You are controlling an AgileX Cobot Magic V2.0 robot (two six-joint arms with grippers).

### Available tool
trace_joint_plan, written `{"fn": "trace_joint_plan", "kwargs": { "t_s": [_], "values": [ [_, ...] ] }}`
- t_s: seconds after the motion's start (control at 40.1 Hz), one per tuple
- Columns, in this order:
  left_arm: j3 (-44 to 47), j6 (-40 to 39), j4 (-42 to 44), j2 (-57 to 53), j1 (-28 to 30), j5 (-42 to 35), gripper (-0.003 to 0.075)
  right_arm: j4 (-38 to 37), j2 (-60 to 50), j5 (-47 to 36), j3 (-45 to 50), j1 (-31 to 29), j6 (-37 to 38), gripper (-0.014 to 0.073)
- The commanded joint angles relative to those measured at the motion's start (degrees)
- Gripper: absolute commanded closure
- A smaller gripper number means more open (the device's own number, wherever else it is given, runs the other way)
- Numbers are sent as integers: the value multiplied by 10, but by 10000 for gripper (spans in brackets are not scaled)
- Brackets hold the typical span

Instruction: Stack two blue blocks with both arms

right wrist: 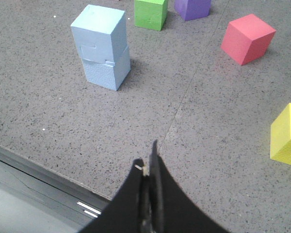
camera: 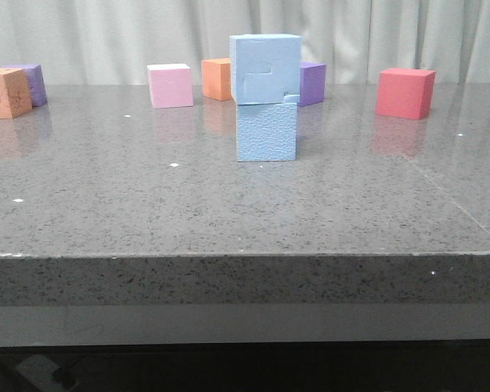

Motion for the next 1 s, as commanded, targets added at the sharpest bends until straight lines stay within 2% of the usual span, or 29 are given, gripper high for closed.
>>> {"fn": "trace_joint_plan", "kwargs": {
  "t_s": [0.0,0.598,0.698,0.798,0.972],
  "values": [
    [1,2,0,-11,-4,-50,741,3,1,-38,-19,-3,-2,713],
    [1,2,0,-11,-4,-50,741,3,-1,-42,-14,-3,-2,713],
    [1,2,0,-11,-4,-50,741,2,-28,-52,12,-23,-2,713],
    [1,2,0,-11,-4,-50,741,2,-72,-117,83,-71,-2,713],
    [1,2,0,-11,-4,-50,741,2,-170,-318,258,-141,-2,713]
  ]
}}
